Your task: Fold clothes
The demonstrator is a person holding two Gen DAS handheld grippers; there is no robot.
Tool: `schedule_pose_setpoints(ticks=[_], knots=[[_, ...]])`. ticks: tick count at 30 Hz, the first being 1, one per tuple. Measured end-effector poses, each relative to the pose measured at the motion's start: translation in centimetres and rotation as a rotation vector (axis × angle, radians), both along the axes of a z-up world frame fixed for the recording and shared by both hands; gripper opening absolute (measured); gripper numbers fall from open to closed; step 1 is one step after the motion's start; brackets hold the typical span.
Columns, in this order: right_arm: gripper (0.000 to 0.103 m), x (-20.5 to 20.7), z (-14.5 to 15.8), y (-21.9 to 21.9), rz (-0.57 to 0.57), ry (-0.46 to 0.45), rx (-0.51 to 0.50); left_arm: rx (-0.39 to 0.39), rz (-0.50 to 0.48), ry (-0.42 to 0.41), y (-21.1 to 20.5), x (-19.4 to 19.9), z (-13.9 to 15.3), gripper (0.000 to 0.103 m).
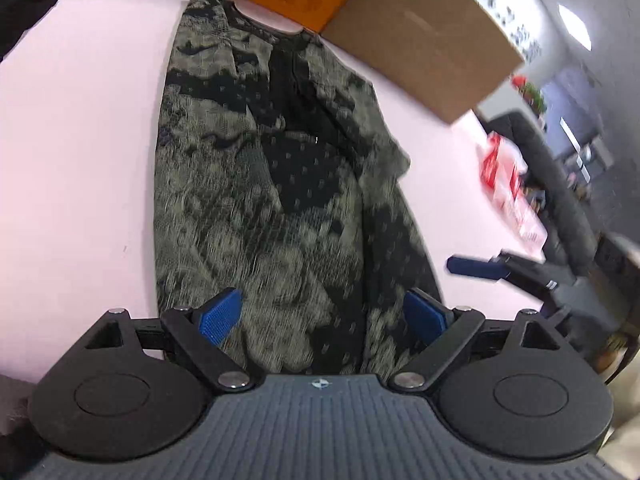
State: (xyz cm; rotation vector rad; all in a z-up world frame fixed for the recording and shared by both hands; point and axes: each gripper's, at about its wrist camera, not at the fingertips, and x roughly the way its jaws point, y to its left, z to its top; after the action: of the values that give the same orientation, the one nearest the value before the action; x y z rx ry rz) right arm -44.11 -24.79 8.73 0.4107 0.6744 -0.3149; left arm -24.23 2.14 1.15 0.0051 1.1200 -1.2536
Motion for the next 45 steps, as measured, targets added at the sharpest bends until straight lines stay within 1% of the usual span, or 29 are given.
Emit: schedule_pose_setpoints(ticks=[3, 7, 8, 9, 10, 12, 13, 14, 15, 16, 17, 18, 19, 22, 23, 25, 27, 28, 30, 31, 33, 34, 35, 36, 37, 39, 42, 44, 45], knots=[[0.086, 0.8, 0.2, -1.4, -0.04, 0.045, -0.047, -0.006, -0.008, -0.122, -0.2, 0.9, 2.0, 0.087], [0.086, 1.7, 0.0, -3.3, -0.103, 0.143, -0.104, 0.102, -0.041, -0.295, -2.8, 2.0, 2.4, 0.084], [0.086, 1.9, 0.0, -3.5, -0.104, 0.152, -0.105, 0.089, -0.062, -0.308, -3.4, 2.0, 2.5, 0.083], [0.086, 2.0, 0.1, -3.5, -0.086, 0.13, -0.088, 0.07, -0.083, -0.315, -3.9, 1.9, 2.6, 0.083], [0.086, 2.3, 0.2, -3.4, -0.063, 0.097, -0.062, 0.041, -0.111, -0.296, -4.3, 1.8, 2.6, 0.083], [0.086, 2.8, 0.2, -3.2, -0.017, 0.036, -0.012, 0.033, -0.185, -0.253, -5.7, 1.6, 1.6, 0.083], [0.086, 3.2, -0.1, -3.2, 0.001, 0.033, 0.001, 0.032, -0.223, -0.231, -6.4, 1.5, 1.0, 0.08], [0.086, 3.6, -0.5, -3.2, 0.016, 0.046, 0.005, 0.074, -0.254, -0.221, -7.1, 1.6, 0.0, 0.077], [0.086, 4.0, -1.0, -3.2, 0.029, 0.066, 0.008, 0.144, -0.271, -0.209, -7.6, 2.0, -1.4, 0.068], [0.086, 4.3, -1.4, -3.2, 0.042, 0.087, 0.012, 0.208, -0.27, -0.194, -7.6, 2.7, -2.6, 0.057], [0.086, 4.4, -1.9, -3.2, 0.052, 0.113, 0.021, 0.194, -0.26, -0.182, -6.8, 3.6, -3.0, 0.053], [0.086, 4.3, -2.5, -3.3, 0.051, 0.153, 0.022, 0.194, -0.236, -0.168, -5.9, 4.6, -2.9, 0.052], [0.086, 4.2, -3.1, -3.5, 0.048, 0.194, 0.021, 0.215, -0.211, -0.174, -5.1, 5.6, -2.8, 0.049], [0.086, 2.8, -4.7, -4.5, -0.005, 0.312, -0.022, 0.288, -0.137, -0.198, -2.7, 8.1, -2.2, 0.049], [0.086, 2.4, -4.6, -4.7, -0.022, 0.308, -0.023, 0.316, -0.115, -0.198, -2.0, 8.7, -1.8, 0.048], [0.086, 1.5, -3.6, -4.5, -0.026, 0.254, -0.015, 0.307, -0.077, -0.206, -0.8, 8.6, -0.3, 0.048], [0.086, 1.2, -2.4, -3.7, -0.008, 0.205, -0.032, 0.228, -0.094, -0.203, -0.6, 6.5, 1.3, 0.05], [0.086, 1.5, -2.1, -3.1, 0.019, 0.177, -0.034, 0.184, -0.106, -0.2, -0.5, 5.3, 2.0, 0.054], [0.086, 2.4, -2.2, -1.9, 0.097, 0.144, -0.011, 0.147, -0.212, -0.176, -2.1, 1.9, 1.5, 0.057], [0.086, 2.9, -2.4, -1.2, 0.137, 0.14, 0.0, 0.154, -0.284, -0.168, -3.1, 0.2, 0.6, 0.057], [0.086, 3.0, -3.5, -0.3, 0.154, 0.19, -0.019, 0.232, -0.373, -0.218, -3.7, -2.4, -1.7, 0.056], [0.086, 2.7, -4.1, 0.0, 0.147, 0.218, -0.034, 0.242, -0.376, -0.243, -3.2, -2.7, -2.6, 0.051], [0.087, 2.4, -4.6, 0.3, 0.139, 0.246, -0.049, 0.213, -0.342, -0.221, -2.3, -2.0, -2.8, 0.049], [0.087, 2.0, -5.1, 0.5, 0.132, 0.271, -0.062, 0.209, -0.277, -0.151, -1.4, -0.5, -2.8, 0.04], [0.088, 1.4, -5.1, 0.5, 0.125, 0.268, -0.069, 0.229, -0.219, -0.108, -0.6, 0.9, -2.8, 0.018], [0.089, 0.4, -5.0, 0.3, 0.11, 0.273, -0.077, 0.301, -0.154, -0.133, 1.2, 3.1, -2.5, 0.002], [0.089, -0.5, -4.2, -0.1, 0.075, 0.27, -0.077, 0.343, -0.084, -0.144, 3.7, 4.7, -1.0, 0.003], [0.089, -1.2, -3.3, 0.4, 0.041, 0.206, -0.045, 0.28, -0.078, -0.173, 4.9, 3.1, 0.6, 0.015], [0.089, -2.1, -2.7, 0.4, 0.03, 0.154, -0.009, 0.244, -0.077, -0.187, 5.5, 2.2, 1.5, 0.033]])
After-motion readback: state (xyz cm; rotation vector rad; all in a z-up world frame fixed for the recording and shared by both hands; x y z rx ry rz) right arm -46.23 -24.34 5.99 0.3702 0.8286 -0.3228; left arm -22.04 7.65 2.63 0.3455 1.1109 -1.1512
